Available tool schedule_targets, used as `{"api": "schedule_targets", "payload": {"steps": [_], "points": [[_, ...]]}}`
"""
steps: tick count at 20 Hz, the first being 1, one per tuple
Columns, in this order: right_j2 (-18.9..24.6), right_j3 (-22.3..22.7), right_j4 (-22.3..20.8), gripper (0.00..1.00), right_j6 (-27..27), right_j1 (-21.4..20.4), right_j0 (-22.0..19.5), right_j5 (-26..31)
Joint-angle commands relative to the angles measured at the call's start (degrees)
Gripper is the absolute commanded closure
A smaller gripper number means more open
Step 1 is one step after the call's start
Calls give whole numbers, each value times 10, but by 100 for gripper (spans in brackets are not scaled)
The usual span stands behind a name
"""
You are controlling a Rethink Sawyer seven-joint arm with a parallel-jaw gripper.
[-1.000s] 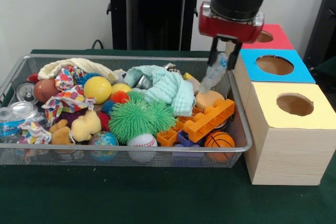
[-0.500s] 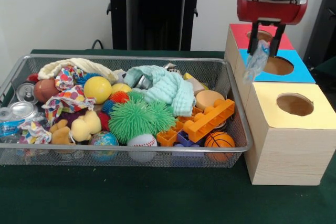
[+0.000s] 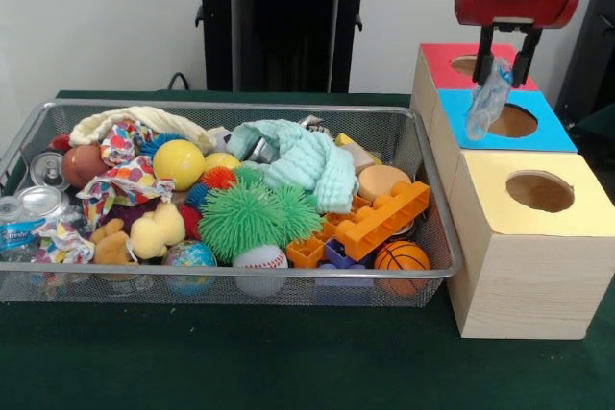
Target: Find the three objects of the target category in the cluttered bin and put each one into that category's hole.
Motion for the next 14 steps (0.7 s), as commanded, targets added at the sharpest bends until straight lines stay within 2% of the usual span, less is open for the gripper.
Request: {"api": "schedule_targets", "payload": {"steps": [1, 14], "points": [[57, 96, 13, 100, 42, 10, 0, -70], [68, 119, 33, 100, 77, 26, 17, -133]]}}
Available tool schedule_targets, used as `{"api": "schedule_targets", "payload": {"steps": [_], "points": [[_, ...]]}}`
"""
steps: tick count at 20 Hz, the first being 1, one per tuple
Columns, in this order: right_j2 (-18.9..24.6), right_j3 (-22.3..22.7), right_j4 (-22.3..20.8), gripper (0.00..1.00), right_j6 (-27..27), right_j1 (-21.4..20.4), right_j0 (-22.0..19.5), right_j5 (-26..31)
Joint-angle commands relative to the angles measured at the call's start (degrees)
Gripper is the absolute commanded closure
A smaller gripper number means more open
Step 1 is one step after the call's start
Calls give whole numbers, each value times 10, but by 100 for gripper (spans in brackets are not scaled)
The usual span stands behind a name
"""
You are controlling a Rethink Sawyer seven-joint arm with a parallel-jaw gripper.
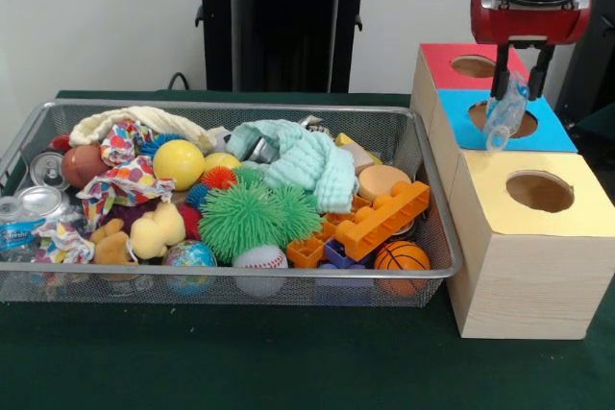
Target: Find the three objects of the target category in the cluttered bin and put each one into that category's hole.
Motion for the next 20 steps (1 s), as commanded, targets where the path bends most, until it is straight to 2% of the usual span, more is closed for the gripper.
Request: {"api": "schedule_targets", "payload": {"steps": [1, 13, 20], "points": [[52, 64, 19, 100, 78, 27, 10, -54], [40, 76, 21, 100, 83, 39, 17, -85], [30, 81, 24, 100, 93, 43, 23, -75]]}}
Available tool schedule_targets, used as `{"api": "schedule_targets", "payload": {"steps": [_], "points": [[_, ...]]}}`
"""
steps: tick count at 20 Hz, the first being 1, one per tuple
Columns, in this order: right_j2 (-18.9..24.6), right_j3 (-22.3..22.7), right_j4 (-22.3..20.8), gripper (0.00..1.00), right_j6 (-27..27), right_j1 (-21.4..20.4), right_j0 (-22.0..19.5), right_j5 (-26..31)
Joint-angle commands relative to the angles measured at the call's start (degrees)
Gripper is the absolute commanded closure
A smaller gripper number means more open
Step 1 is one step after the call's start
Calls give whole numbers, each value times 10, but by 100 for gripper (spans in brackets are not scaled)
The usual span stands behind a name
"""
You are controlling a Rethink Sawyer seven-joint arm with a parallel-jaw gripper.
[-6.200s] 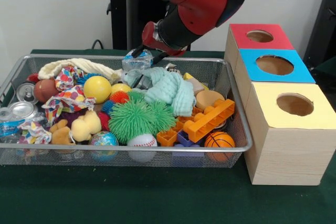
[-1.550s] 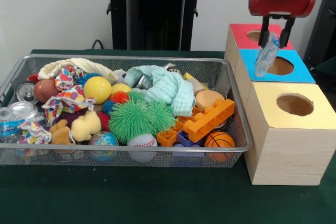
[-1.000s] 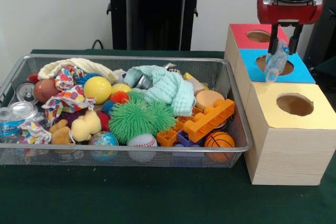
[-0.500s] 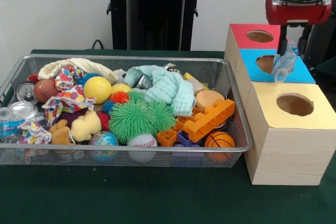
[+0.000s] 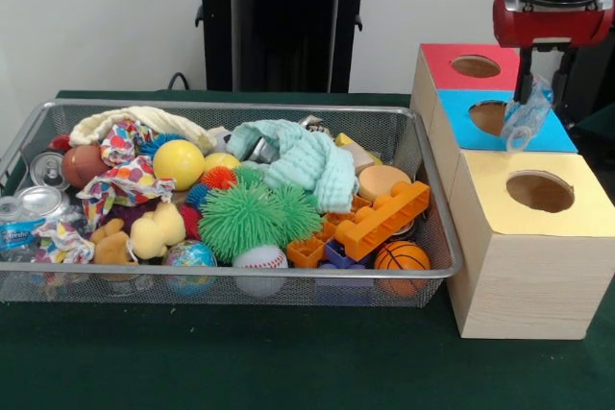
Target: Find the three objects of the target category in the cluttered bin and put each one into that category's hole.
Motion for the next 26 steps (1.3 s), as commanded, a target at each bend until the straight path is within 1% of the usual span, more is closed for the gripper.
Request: {"api": "schedule_targets", "payload": {"steps": [1, 4, 5, 9, 18, 22, 26], "points": [[30, 70, 8, 100, 90, 45, 4, -34], [29, 68, -5, 100, 72, 49, 4, -24], [27, 64, -16, 100, 59, 51, 4, -12], [18, 61, -32, 100, 47, 59, 8, 11], [16, 61, -23, 100, 52, 69, 5, 63], [11, 58, -30, 100, 50, 72, 5, 67], [10, 57, -43, 100, 35, 76, 1, 53]]}}
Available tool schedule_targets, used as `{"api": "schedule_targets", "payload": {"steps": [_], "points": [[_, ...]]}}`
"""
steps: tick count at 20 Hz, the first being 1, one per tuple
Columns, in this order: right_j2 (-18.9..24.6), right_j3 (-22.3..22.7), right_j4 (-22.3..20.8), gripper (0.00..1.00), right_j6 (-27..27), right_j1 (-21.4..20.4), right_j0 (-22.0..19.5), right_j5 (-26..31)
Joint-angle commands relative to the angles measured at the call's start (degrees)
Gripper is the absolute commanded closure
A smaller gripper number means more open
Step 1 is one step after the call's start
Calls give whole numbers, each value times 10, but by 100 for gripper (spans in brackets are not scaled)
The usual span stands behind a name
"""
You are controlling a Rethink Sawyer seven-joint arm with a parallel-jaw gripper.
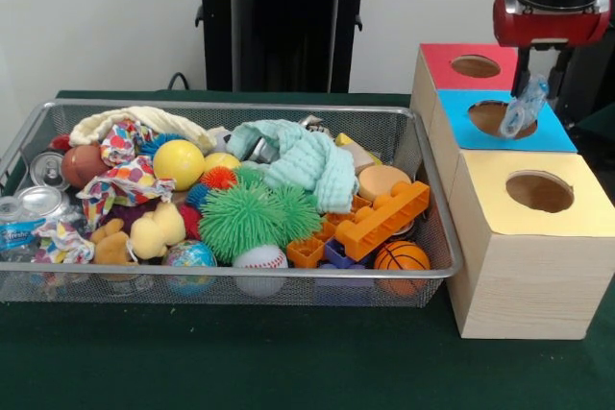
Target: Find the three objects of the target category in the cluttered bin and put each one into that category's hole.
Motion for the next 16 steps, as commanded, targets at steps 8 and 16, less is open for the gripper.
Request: {"api": "schedule_targets", "payload": {"steps": [8, 16], "points": [[17, 56, -68, 100, -6, 77, -24, -11], [46, 70, -71, 0, -18, 55, -52, -65]]}}
